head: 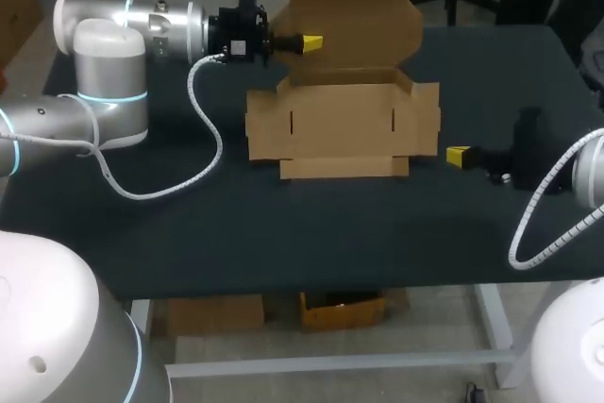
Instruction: Assemble the packaging by folding the flat box into shape, placing the metal phone stand inside, and closing the box properly
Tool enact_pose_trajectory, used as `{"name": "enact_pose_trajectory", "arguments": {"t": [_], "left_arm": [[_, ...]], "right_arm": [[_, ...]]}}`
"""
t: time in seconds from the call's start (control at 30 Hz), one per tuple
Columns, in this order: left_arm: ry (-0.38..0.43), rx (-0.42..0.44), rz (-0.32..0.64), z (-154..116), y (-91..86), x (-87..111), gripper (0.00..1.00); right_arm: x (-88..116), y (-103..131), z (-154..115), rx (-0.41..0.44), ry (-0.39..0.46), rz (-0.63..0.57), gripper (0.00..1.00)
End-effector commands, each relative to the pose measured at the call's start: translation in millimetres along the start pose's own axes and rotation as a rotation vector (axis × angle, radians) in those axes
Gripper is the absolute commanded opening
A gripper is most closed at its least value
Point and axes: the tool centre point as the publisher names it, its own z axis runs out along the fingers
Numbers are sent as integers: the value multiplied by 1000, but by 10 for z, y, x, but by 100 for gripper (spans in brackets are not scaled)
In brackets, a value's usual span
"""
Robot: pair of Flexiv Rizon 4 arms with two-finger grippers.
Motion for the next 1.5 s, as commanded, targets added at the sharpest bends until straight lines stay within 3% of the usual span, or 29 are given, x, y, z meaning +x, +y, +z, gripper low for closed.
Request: {"name": "enact_pose_trajectory", "arguments": {"t": [0.03, 0.83, 1.1, 1.3, 1.5], "left_arm": [[0, -9, 7, 9, -17, 59, 0], [13, -5, 31, -18, -23, 368, 0], [8, 3, 28, -26, -7, 412, 0], [11, 6, 28, -27, -5, 426, 0], [12, 6, 28, -28, -2, 428, 0]], "right_arm": [[20, -38, 23, -1, 1, -2, 0], [165, -165, 99, 21, 20, -11, 0], [205, -177, 205, 29, -17, -41, 0], [251, -203, 289, -14, -26, -67, 0], [294, -232, 365, 12, -53, -86, 0]]}}
